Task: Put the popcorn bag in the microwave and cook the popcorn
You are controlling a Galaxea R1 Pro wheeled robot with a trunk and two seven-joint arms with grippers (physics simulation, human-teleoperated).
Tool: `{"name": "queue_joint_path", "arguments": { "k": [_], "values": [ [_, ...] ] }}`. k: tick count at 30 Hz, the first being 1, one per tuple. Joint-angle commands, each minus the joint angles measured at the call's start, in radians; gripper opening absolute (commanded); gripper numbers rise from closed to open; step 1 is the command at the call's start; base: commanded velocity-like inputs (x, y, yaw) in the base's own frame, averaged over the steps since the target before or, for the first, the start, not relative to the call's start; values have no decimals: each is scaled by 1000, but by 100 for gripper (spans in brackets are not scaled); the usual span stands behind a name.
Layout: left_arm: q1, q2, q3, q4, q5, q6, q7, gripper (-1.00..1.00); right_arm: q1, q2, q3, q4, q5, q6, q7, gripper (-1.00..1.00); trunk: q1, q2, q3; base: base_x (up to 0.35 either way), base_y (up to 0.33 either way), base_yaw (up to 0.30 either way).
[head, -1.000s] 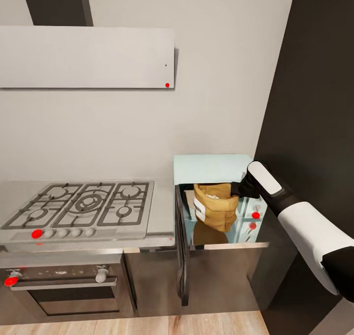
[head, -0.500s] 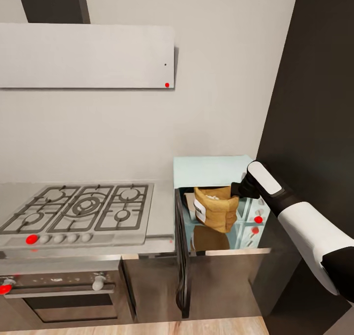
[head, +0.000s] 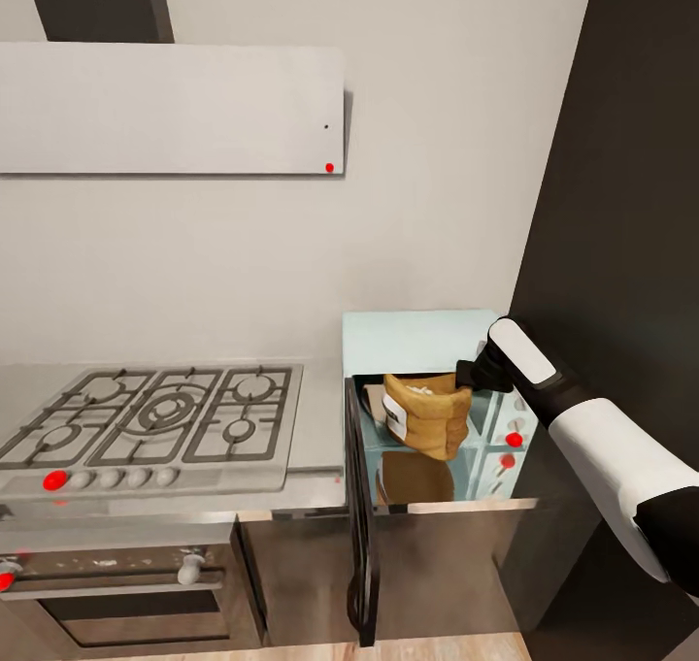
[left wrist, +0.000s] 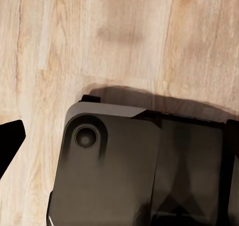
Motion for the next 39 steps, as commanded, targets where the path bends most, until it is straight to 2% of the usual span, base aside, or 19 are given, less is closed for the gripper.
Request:
{"name": "queue_joint_path", "arguments": {
  "k": [1,37,38,39],
  "values": [
    [-1,0,3,1,1,-3,1,100,-3,-1,1,-2,1,-97,-9,-100,1,-3,-2,5,0,0],
    [-1,0,3,1,1,-3,1,100,-4,9,2,-4,1,-97,-11,-100,1,-3,-2,43,0,0],
    [0,0,3,1,1,-3,1,100,-3,9,3,-4,1,-97,-11,100,1,-3,-2,0,0,0],
    [0,0,3,1,1,-3,1,100,-3,10,3,-4,1,-97,-11,100,1,-3,-2,0,0,0]
  ]
}}
